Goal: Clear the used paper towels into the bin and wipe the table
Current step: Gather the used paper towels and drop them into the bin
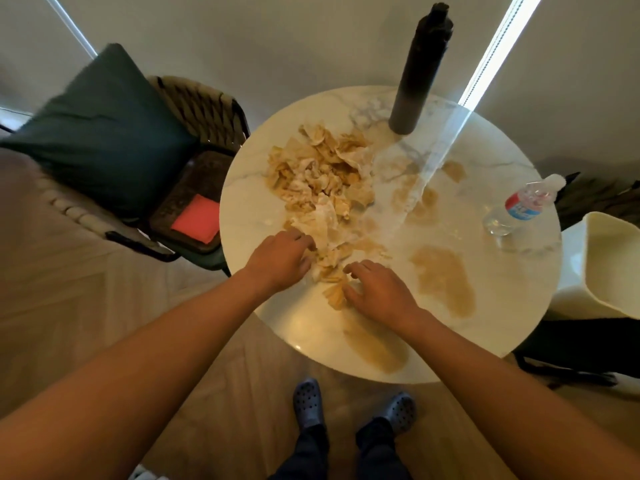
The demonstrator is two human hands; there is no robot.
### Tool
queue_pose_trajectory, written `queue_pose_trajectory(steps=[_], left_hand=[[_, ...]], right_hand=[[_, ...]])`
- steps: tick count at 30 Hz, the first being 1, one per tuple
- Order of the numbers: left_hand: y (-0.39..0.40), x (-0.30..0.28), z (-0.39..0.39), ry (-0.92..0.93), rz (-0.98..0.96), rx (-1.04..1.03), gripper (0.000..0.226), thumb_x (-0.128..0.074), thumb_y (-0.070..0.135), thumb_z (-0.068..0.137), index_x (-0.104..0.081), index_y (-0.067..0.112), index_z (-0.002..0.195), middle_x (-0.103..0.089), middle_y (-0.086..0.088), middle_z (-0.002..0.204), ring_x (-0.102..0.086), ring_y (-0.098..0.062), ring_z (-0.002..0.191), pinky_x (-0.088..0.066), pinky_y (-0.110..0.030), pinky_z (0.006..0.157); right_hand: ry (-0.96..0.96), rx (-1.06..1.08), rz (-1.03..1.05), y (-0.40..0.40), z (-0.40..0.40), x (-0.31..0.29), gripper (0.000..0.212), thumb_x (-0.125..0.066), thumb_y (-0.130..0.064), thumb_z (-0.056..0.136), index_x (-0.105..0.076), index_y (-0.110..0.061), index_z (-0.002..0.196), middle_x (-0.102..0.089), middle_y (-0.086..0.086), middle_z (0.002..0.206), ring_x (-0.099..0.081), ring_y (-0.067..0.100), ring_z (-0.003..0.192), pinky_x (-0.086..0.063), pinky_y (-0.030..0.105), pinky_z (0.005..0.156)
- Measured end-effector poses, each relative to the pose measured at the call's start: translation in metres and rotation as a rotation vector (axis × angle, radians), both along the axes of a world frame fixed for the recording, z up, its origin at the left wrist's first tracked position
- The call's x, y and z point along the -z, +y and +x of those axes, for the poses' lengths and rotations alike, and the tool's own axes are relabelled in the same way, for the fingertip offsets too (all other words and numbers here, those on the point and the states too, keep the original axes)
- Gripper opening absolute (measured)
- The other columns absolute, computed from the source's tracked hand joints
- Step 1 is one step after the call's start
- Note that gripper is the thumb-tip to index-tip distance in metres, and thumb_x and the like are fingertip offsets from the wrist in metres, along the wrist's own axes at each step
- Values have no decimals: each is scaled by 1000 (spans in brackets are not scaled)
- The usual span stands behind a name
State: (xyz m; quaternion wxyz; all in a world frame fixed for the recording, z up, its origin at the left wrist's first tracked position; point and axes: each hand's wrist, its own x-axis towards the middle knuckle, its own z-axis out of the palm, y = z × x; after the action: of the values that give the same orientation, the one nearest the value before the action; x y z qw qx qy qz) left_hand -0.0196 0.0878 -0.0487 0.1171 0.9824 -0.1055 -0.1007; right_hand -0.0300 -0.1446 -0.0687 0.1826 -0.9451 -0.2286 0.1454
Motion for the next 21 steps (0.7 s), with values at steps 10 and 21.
queue_pose_trajectory(steps=[10, 21], left_hand=[[6, 16, -15, 14, -17, -13, 27, -52, 34, 97, -57, 24, 122, -59, -1, 123, -57, -26, 108, -47, -40, 88], [-4, 20, -9, -9, -40, 14, 28, -53, 34, 97, -58, 24, 122, -60, 0, 123, -57, -24, 108, -48, -41, 87]], right_hand=[[43, 95, 87, 30, 2, 17, 31, -65, -24, 90, -61, -14, 120, -58, 7, 115, -56, 26, 103, -47, 34, 81], [42, 110, 125, 18, 4, 26, 30, -54, -8, 93, -64, -9, 121, -57, 8, 105, -54, 26, 98, -46, 34, 80]])
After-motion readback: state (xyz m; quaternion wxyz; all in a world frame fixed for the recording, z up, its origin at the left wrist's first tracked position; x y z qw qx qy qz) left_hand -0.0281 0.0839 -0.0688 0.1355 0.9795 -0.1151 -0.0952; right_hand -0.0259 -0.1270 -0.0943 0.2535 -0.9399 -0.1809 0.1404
